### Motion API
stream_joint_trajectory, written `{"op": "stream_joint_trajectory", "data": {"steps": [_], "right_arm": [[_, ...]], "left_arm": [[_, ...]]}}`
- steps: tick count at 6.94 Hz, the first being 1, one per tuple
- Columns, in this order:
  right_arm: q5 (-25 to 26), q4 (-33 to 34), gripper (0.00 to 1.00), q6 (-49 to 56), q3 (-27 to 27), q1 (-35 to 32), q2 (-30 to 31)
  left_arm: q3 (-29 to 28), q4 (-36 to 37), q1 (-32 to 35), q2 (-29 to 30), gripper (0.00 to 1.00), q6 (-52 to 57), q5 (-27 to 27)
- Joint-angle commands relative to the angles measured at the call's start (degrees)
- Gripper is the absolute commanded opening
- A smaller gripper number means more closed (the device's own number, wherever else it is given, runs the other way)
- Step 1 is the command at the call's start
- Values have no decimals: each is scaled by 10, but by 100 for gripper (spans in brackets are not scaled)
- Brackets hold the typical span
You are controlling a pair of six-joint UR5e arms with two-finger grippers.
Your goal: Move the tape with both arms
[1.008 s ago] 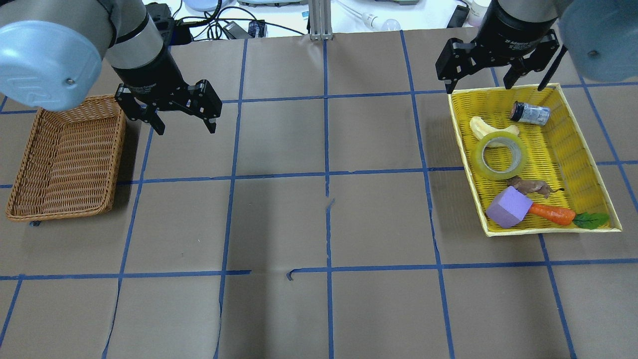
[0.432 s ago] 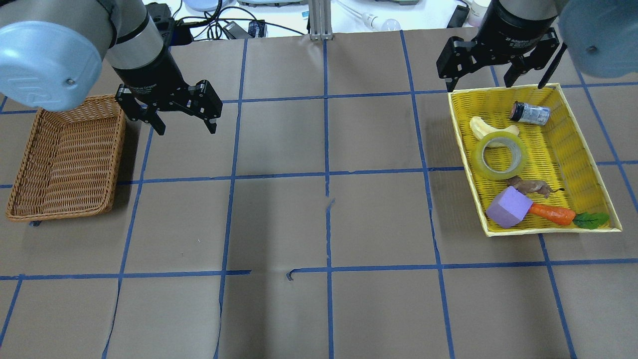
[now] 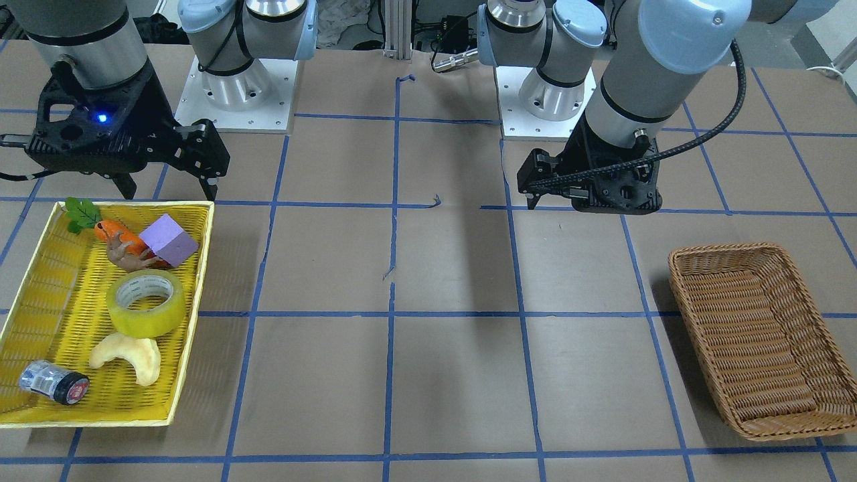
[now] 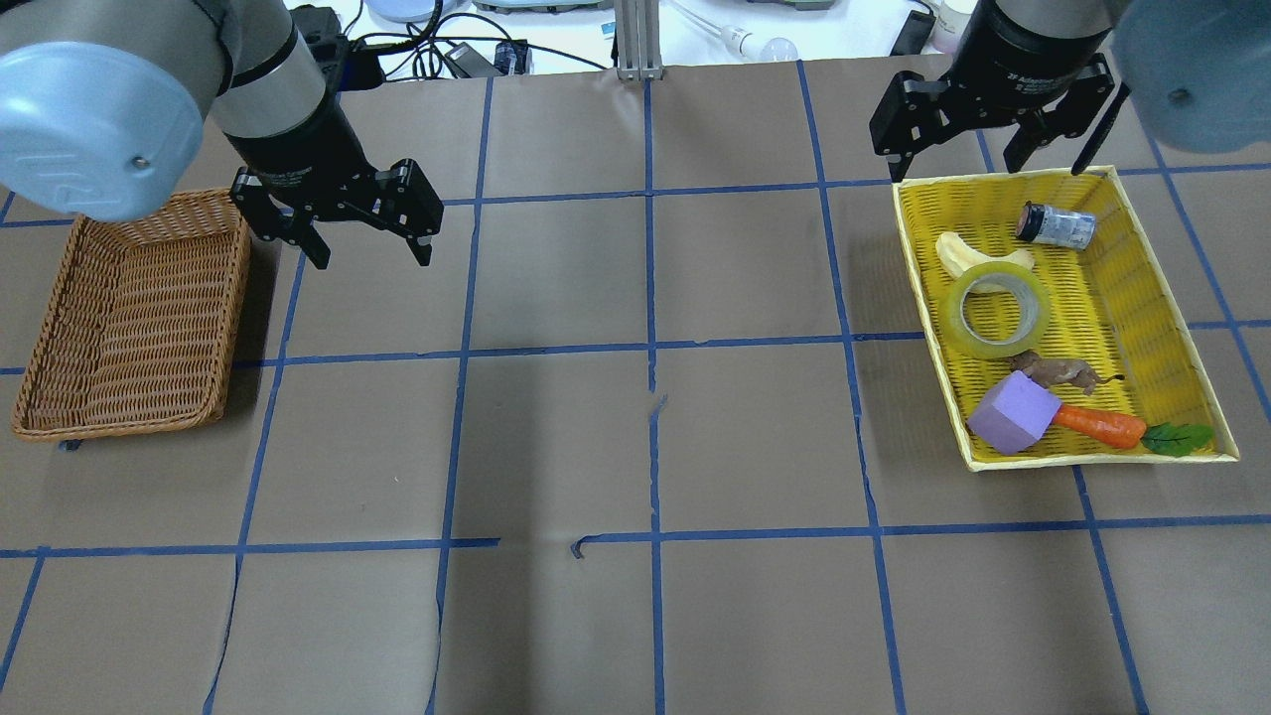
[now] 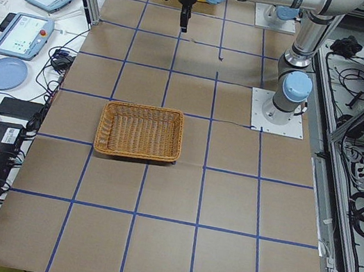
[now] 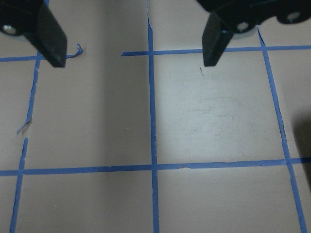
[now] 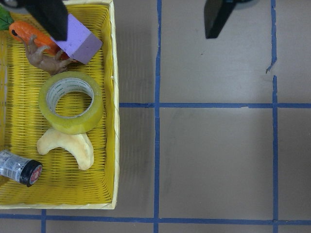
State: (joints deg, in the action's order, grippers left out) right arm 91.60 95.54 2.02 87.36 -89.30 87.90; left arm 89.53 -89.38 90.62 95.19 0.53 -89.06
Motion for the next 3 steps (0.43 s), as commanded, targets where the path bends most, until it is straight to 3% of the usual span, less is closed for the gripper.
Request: {"op": "stream_joint_trajectory", "data": {"steps": [1,3], "right_arm": [[1,0,100,0,0,0,0],[3,3,100,37,2,7,-8]], "left_arm": [[0,0,0,0,100,0,1],[0,0,0,1,100,0,1]]}}
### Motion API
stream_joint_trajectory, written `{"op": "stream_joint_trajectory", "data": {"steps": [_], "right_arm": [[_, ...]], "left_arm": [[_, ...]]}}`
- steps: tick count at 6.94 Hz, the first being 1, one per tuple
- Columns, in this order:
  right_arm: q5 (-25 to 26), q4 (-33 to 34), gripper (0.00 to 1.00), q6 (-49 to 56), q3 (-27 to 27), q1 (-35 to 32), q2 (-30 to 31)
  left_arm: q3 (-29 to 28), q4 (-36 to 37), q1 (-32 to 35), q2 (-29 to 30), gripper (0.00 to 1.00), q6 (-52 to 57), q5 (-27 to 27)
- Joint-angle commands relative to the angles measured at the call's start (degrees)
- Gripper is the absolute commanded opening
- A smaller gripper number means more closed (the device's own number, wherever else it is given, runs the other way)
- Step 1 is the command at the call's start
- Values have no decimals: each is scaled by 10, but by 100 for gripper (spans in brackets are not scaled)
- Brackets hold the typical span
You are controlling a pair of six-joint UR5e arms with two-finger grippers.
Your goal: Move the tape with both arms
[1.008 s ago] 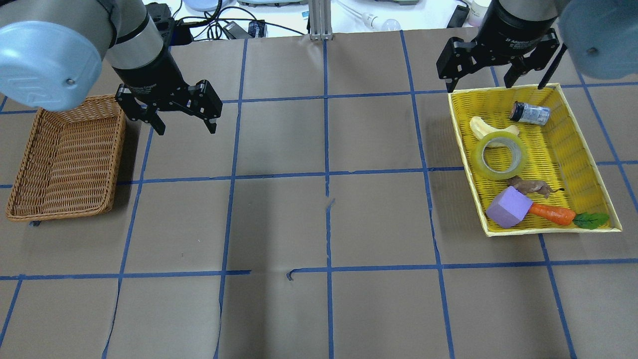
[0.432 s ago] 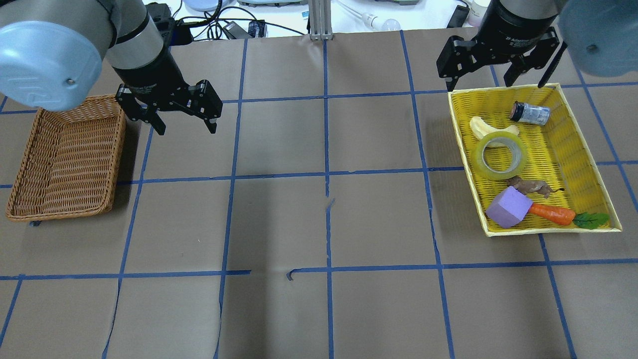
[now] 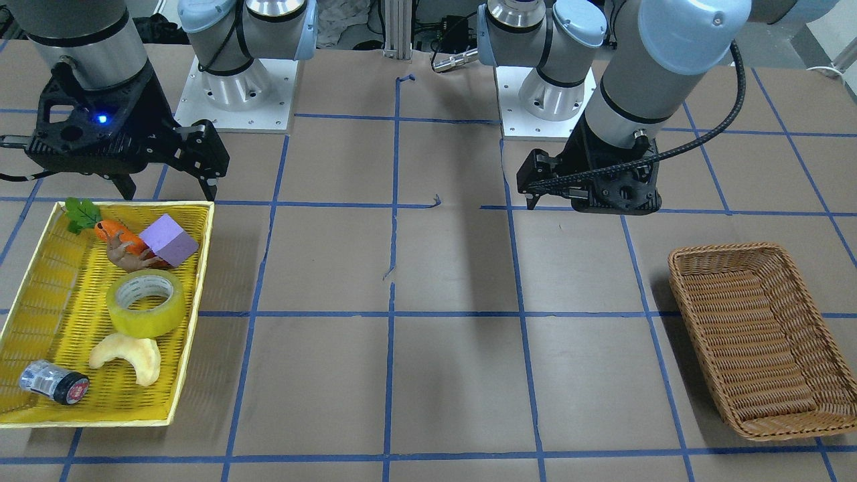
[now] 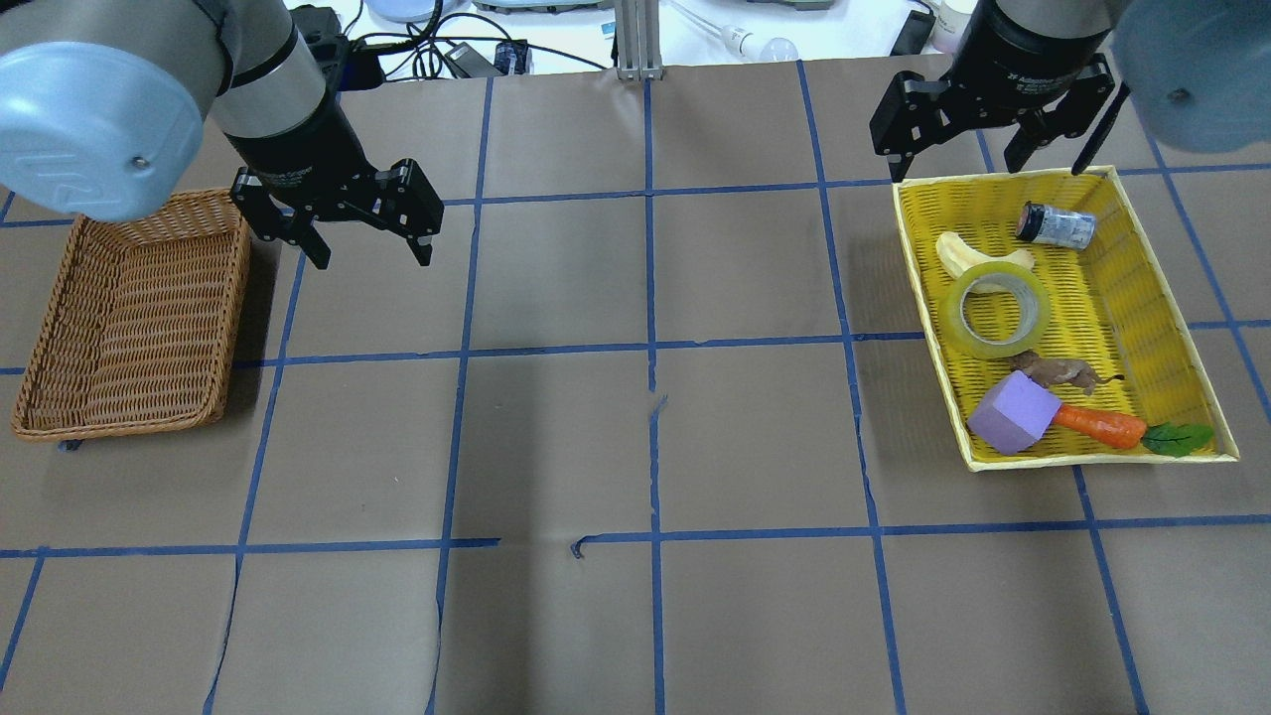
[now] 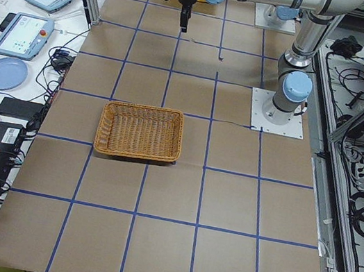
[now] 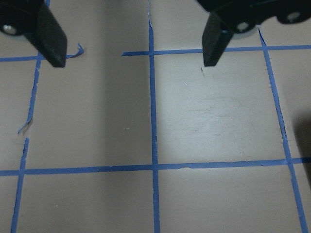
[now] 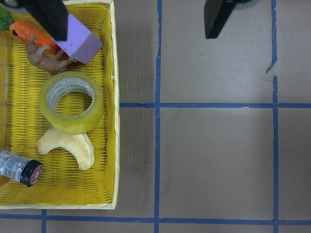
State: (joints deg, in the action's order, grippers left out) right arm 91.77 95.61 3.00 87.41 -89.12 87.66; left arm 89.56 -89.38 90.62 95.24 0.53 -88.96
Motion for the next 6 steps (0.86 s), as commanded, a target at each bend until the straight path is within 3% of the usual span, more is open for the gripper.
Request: {"op": "stream_joint_trajectory", "data": {"steps": [1,3,4,6], "right_arm": [[3,3,100,103,3,42,-20],[0,58,100,255,26,122,-72],[0,100,100,276,51,129,-87],[-9,251,100,424,129,148,-130]], "left_arm": [[0,0,0,-1,100,0,-1],[0,0,0,-1,100,0,-1],[0,0,0,-1,100,1,-1],[0,0,0,0,100,0,0]]}}
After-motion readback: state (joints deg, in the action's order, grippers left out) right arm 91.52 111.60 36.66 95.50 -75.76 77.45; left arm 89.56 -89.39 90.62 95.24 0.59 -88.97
